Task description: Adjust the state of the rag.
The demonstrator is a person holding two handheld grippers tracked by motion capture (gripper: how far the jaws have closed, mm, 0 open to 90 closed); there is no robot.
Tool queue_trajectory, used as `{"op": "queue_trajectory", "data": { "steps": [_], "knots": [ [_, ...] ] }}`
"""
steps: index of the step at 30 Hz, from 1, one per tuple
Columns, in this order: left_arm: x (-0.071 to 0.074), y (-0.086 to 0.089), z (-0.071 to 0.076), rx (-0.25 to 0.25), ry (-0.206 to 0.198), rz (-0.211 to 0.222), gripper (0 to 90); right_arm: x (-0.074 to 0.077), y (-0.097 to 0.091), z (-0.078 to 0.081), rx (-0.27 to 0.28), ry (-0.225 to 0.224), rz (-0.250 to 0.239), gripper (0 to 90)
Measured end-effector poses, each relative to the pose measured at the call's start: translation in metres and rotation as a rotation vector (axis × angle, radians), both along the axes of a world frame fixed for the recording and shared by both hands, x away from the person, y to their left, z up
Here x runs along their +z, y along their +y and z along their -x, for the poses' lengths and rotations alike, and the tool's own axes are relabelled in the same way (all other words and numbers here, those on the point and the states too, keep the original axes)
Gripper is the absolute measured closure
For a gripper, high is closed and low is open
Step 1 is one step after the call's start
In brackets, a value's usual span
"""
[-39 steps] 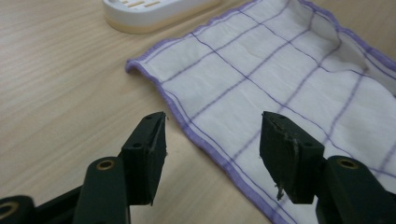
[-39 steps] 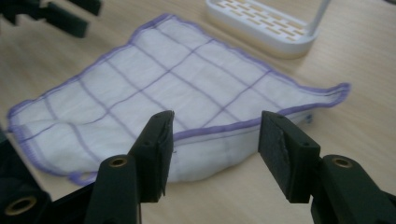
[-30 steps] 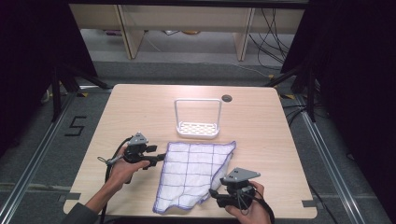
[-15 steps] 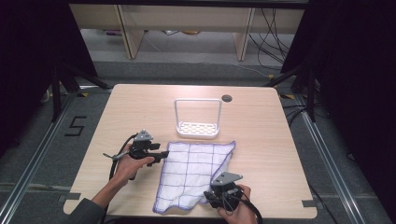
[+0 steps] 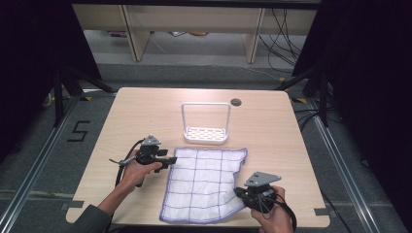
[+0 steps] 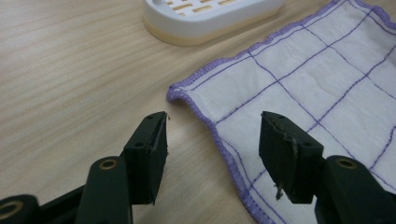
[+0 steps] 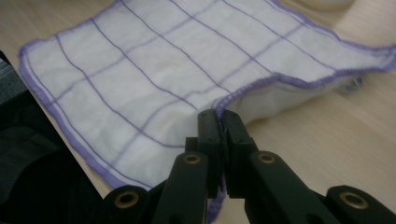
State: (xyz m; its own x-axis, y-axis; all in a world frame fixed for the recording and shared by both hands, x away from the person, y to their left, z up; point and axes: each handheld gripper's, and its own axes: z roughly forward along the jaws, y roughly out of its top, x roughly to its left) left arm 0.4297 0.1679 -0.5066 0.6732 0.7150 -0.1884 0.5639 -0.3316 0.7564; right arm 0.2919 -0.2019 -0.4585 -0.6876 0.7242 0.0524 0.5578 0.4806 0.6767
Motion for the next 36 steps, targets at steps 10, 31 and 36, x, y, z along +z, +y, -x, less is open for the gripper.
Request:
{"op": "queue_trajectory", "data": {
  "steps": [10,31,36],
  "knots": [
    [-0.001,-0.006,-0.008,0.002,0.005,-0.010,41.0,-0.016,-0.022,-0.002,-0.077,0.061,0.023,64.8],
    [-0.003,-0.013,-0.023,0.008,-0.001,-0.008,40.5,0.000,-0.026,-0.144,-0.194,-0.006,0.034,49.3],
    [-0.005,-0.016,-0.025,0.009,-0.001,-0.010,40.6,-0.012,-0.027,-0.156,-0.197,-0.003,0.028,47.9]
  ]
}}
